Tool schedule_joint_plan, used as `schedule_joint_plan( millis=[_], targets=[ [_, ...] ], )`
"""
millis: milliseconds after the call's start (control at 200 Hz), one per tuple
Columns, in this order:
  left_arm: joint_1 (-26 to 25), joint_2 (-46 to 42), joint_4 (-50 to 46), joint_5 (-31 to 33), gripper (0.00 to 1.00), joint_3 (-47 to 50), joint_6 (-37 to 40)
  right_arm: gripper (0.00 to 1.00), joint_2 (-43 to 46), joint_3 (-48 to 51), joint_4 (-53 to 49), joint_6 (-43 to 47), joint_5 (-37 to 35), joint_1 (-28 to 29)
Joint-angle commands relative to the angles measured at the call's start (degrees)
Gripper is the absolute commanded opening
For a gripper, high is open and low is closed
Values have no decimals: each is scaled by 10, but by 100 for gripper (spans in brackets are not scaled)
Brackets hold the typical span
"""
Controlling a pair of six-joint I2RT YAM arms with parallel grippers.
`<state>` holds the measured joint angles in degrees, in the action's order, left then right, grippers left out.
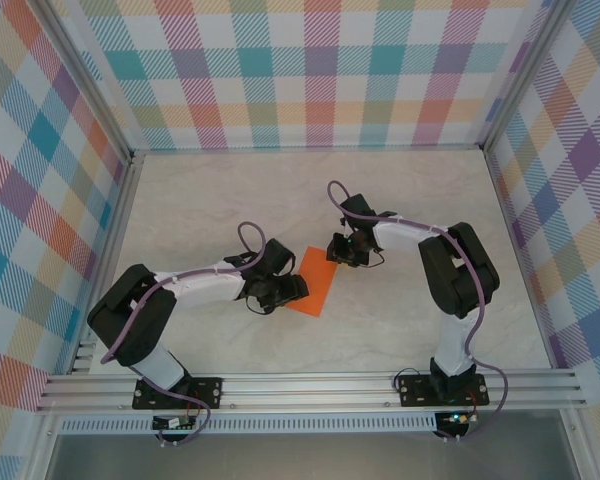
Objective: Fold a paper plane with a square sheet of paper (pick it up from the middle)
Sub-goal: Fold the triangle a second time at the center of the table.
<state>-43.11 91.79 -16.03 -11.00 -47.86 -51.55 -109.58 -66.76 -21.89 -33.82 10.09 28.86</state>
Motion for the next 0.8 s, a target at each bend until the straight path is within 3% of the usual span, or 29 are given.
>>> schedule_joint_plan(
  millis=[0, 540, 795],
  targets=[
    [-5, 15, -8, 3, 66, -15, 0, 30, -56, 23, 1, -7, 3, 5],
    [-11, 18, 27, -26, 44, -25, 4, 30, -57, 26, 3, -7, 3, 5],
    [-14, 16, 39, -44, 43, -26, 7, 30, -59, 27, 6, -9, 5, 5]
  ],
)
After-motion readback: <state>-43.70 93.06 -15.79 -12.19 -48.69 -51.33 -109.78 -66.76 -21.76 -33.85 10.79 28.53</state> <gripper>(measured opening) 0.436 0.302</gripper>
